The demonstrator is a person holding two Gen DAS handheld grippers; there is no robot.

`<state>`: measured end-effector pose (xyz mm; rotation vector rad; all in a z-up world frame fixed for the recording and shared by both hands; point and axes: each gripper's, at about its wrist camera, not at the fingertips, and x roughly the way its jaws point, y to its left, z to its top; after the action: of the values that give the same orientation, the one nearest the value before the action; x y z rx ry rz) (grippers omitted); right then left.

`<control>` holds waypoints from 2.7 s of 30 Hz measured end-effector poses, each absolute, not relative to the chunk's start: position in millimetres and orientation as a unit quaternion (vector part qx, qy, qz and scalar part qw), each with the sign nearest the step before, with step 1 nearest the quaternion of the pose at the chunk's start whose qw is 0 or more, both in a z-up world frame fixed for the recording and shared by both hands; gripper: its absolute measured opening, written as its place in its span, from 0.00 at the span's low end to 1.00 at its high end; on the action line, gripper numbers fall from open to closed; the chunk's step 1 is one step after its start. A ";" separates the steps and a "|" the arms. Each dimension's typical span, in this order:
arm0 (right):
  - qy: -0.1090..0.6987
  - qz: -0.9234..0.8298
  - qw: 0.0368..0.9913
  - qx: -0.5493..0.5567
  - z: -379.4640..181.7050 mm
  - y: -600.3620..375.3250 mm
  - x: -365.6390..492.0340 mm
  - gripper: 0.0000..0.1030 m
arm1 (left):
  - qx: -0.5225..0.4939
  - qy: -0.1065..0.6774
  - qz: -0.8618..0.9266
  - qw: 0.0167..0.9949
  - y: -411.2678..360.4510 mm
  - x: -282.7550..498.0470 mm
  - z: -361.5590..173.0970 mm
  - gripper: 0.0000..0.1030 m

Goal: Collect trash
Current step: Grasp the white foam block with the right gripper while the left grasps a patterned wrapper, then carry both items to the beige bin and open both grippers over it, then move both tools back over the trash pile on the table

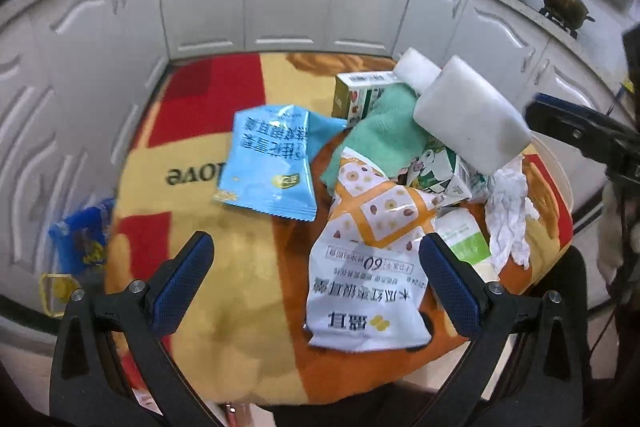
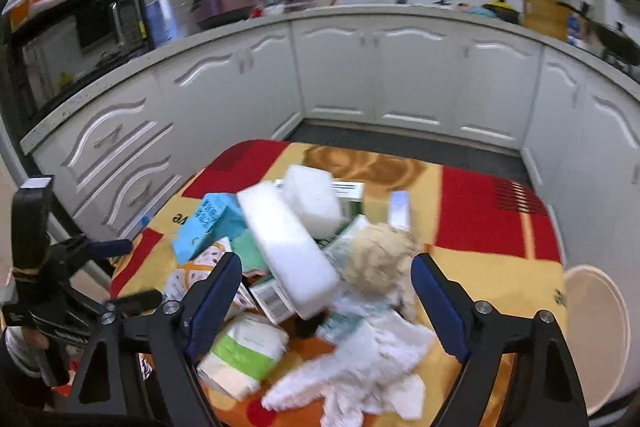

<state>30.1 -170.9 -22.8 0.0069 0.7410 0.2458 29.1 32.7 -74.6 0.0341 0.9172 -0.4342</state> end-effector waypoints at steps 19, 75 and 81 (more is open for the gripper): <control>0.382 0.202 0.901 0.028 -22.9 -162.5 45.7 0.28 | -0.022 0.485 -0.249 0.838 24.9 27.1 -87.6 0.06; 0.407 -0.201 0.869 0.197 -101.9 -522.8 -54.4 0.52 | 0.053 0.484 -0.386 0.783 -358.6 55.5 -47.3 0.45; 0.394 -0.196 0.878 0.187 -91.5 -506.9 -55.5 0.65 | 0.050 0.473 -0.381 0.793 -332.1 46.3 -39.5 0.45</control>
<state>-55.5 -506.9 -91.5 0.3909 0.8219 -0.4089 46.3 -332.1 -39.5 0.1075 1.0180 -0.8202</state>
